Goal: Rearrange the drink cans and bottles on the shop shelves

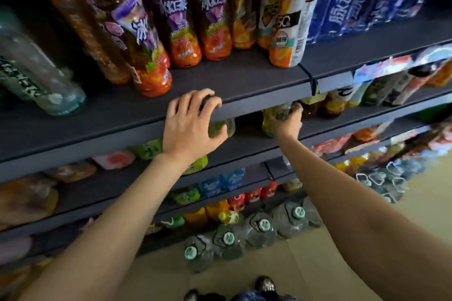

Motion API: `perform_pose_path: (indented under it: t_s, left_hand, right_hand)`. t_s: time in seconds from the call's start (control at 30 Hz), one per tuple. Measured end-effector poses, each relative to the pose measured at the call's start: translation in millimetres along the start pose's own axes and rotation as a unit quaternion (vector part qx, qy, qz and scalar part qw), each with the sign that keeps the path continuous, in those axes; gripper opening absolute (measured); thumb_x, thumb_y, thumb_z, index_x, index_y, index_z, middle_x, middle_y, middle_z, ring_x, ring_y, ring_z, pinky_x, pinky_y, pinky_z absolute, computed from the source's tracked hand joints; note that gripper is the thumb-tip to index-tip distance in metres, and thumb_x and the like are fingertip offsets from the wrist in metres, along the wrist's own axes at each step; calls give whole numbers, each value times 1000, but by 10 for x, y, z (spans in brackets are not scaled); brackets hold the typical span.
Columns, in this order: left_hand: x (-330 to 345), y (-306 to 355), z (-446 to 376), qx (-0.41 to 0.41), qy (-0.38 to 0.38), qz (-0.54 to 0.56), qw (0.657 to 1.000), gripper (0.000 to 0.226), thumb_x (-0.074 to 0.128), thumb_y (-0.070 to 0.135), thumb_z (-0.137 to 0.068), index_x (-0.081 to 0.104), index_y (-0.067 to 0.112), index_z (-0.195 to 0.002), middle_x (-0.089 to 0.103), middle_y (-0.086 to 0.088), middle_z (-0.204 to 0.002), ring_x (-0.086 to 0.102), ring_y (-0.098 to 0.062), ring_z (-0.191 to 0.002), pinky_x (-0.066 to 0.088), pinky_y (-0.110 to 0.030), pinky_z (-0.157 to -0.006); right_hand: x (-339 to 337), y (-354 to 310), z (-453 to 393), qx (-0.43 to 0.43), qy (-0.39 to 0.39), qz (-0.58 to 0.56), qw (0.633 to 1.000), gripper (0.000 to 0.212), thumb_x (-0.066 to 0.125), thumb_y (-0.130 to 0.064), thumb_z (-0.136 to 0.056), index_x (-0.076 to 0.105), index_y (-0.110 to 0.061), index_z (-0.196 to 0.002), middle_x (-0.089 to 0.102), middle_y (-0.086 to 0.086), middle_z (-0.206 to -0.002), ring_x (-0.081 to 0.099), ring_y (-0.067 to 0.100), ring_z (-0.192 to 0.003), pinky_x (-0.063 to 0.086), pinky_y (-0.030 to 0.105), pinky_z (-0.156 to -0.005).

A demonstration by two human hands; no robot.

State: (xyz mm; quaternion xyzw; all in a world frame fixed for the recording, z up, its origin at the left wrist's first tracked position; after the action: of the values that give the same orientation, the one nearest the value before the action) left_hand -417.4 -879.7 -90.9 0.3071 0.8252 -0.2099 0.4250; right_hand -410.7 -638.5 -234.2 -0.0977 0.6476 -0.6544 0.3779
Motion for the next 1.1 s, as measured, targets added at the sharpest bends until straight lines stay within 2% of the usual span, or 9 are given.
perform_pose_path:
  t_s: [0.17, 0.4, 0.47, 0.63, 0.73, 0.83, 0.9, 1.0, 1.1]
  left_hand:
    - [-12, 5, -7, -13, -35, -9, 999, 43, 54, 48, -74, 45, 22, -107, 54, -2, -123, 50, -26, -111, 30, -36, -91]
    - [-35, 28, -14, -14, -53, -17, 998, 46, 50, 52, -76, 44, 20, -109, 52, -4, -125, 49, -27, -112, 28, -37, -89]
    - [-48, 3, -8, -13, -77, -9, 997, 48, 47, 54, -76, 45, 20, -111, 51, -4, -126, 48, -28, -113, 26, -36, -91]
    - [-126, -134, 39, 14, -178, 105, 978, 49, 58, 42, -85, 46, 20, -127, 40, 0, -140, 36, -22, -128, 26, -39, -102]
    - [-429, -436, 268, -14, -136, 128, 982, 41, 59, 34, -87, 51, 15, -122, 50, -1, -129, 44, -23, -120, 29, -35, -95]
    - [-667, -887, 603, -76, -132, 112, 982, 58, 41, 56, -79, 52, 17, -121, 54, 0, -122, 48, -23, -115, 27, -35, -95]
    - [-804, -1166, 827, -92, -137, 99, 981, 73, 29, 65, -73, 49, 19, -125, 53, 1, -123, 47, -21, -117, 26, -33, -96]
    - [-1011, -1582, 1095, -140, -137, 103, 975, 73, 31, 64, -76, 43, 19, -132, 50, 0, -129, 43, -21, -122, 25, -33, -97]
    - [-1195, -1888, 1266, -172, -132, 108, 970, 66, 42, 59, -85, 37, 19, -136, 46, -2, -133, 40, -23, -124, 26, -35, -96]
  right_hand:
    - [74, -56, -115, 0, 13, -37, 999, 60, 66, -19, -82, 39, -17, -135, 48, 12, -132, 45, 32, -121, 36, 37, -102]
    - [-185, -3, 354, -140, -67, 24, 988, 66, 79, -17, -71, 44, -11, -128, 55, 9, -125, 52, 25, -117, 41, 33, -97]
    - [-218, -8, 638, -214, -126, 99, 964, 64, 80, -17, -71, 47, -7, -125, 56, 13, -121, 52, 29, -115, 41, 36, -95]
    - [-261, -401, 1396, -437, -231, 251, 833, 67, 82, -20, -64, 52, -1, -122, 56, 16, -106, 55, 38, -95, 48, 51, -83]
    - [-292, -1074, 1819, -514, -218, 210, 802, 66, 72, -37, -70, 49, -4, -122, 56, 10, -107, 55, 28, -97, 48, 36, -83]
    - [-218, -1700, 2177, -503, -209, 141, 827, 68, 74, -42, -74, 44, -8, -125, 55, -5, -108, 53, 5, -97, 39, 14, -80]
    - [-107, -1956, 2406, -493, -203, 91, 841, 65, 75, -39, -73, 43, -13, -123, 56, -8, -108, 54, 3, -98, 41, 13, -80]
    - [140, -2297, 2782, -507, -204, 38, 837, 63, 78, -33, -72, 40, -19, -121, 55, -10, -110, 51, -1, -102, 39, 5, -83]
    - [530, -2614, 3121, -533, -202, 17, 821, 70, 79, -29, -73, 40, -7, -126, 53, -6, -114, 49, 1, -106, 37, 6, -87]
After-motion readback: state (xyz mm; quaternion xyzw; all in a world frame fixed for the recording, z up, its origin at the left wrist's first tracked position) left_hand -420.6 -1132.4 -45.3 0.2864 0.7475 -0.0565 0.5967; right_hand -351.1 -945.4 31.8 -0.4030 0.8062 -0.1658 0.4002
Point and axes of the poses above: each hand's wrist, its own z-axis away from the middle knuckle, its own x-axis out of the palm, y = z × x, the point moved 7 cm from there along -z, towards the middle knuckle
